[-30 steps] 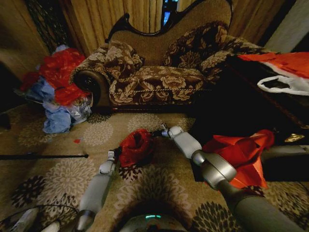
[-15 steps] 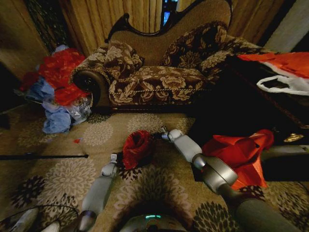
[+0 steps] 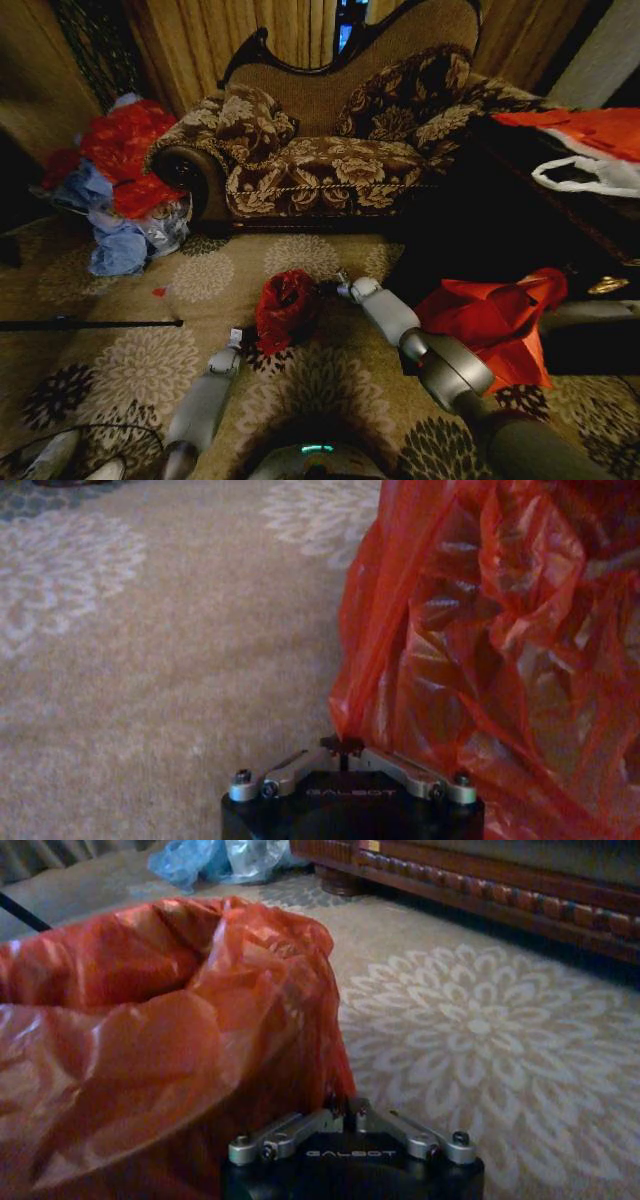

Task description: Place a garbage bag over the trash bin.

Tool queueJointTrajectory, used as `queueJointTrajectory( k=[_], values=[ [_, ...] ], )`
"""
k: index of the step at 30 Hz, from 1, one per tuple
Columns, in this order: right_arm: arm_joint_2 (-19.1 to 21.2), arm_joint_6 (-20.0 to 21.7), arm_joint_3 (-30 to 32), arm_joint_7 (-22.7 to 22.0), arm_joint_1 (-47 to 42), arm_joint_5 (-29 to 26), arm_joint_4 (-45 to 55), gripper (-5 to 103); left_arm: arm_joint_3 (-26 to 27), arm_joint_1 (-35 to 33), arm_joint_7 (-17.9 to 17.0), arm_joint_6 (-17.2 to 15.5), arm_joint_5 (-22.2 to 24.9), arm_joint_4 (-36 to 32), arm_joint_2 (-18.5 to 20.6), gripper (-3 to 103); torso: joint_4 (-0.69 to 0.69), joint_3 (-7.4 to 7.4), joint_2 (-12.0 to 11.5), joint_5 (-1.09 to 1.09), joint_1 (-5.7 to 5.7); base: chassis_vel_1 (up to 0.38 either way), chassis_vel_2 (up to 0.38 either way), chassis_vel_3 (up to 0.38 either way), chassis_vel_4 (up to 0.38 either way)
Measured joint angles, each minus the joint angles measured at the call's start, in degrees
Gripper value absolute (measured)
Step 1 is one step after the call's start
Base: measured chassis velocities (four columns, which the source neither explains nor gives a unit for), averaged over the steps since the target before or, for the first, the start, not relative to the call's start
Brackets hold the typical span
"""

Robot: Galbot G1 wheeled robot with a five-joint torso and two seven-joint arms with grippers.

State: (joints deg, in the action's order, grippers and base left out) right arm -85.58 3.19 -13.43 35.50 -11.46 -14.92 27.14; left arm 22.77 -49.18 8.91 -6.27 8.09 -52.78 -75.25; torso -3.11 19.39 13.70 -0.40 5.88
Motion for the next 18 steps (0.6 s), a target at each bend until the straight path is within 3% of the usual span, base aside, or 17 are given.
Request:
queueJointTrajectory(
  k=[7, 12, 13, 18],
  values=[
    [0.3, -1.3, 0.8, -2.0, -2.1, 0.8, 0.9, 0, 0.1, 0.2, -0.1, 1.2, -0.8, 1.8, -0.6, 0, -0.01, 0.0, 0.0, 0.0, 0.0, 0.0, 0.0, 0.0, 0.0],
    [1.6, -0.9, 0.2, -6.6, -3.9, -0.3, 5.2, -2, 0.2, -1.6, -1.4, 2.3, 0.5, -0.6, -0.2, 0, 0.0, 0.0, 0.0, -0.01, 0.0, 0.0, 0.0, 0.0, 0.0],
    [2.3, -0.2, -0.3, -7.8, -4.4, -1.1, 7.0, 3, 0.2, -2.1, -1.9, 2.7, 1.1, -2.0, 0.0, -1, 0.01, 0.0, 0.0, 0.0, 0.0, 0.0, 0.0, 0.0, 0.0],
    [6.0, 0.9, -1.6, -12.7, -6.8, -3.6, 14.4, 19, 0.6, -5.9, -3.1, 4.8, 3.3, -10.7, 1.4, 15, -0.02, 0.0, 0.0, 0.0, 0.0, 0.0, 0.0, 0.0, 0.0]
  ],
)
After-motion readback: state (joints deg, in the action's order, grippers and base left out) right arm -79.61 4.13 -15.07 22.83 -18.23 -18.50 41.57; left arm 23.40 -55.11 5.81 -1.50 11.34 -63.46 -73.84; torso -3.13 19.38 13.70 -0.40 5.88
